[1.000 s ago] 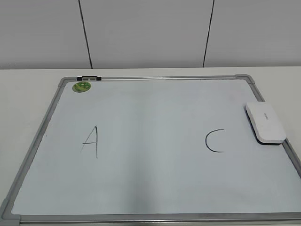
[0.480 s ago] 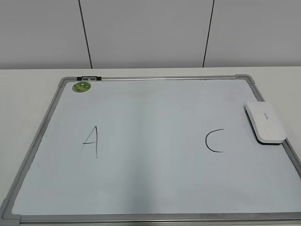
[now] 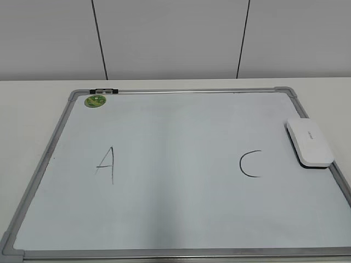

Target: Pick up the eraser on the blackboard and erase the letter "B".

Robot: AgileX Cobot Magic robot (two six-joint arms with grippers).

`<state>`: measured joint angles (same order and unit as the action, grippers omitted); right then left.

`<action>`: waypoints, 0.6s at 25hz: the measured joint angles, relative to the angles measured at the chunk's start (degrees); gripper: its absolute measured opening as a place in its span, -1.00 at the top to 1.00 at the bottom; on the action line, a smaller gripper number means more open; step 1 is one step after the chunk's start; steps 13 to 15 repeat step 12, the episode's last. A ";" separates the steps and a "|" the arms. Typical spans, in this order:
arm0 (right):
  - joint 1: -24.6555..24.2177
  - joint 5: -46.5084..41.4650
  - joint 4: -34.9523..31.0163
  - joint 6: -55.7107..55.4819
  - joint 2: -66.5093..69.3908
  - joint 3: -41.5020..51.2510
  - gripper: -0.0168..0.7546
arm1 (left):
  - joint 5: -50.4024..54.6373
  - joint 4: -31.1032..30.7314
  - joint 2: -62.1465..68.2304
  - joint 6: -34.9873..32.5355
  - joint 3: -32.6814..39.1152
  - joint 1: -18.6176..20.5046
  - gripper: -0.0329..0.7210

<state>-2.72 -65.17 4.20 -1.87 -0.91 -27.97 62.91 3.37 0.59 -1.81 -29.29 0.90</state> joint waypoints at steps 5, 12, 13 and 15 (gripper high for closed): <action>0.00 -0.11 0.00 0.00 0.00 0.00 -0.56 | 0.00 0.00 0.00 0.00 0.00 0.00 -0.12; 0.00 -0.11 0.00 0.00 0.00 0.00 -0.56 | 0.00 0.00 0.00 0.10 0.00 0.00 -0.12; 0.00 -0.11 0.00 0.00 0.00 0.00 -0.56 | 0.00 0.00 0.00 0.10 0.00 0.00 -0.12; 0.00 -0.11 0.00 0.00 0.00 0.00 -0.56 | 0.00 0.00 0.00 0.10 0.00 0.00 -0.12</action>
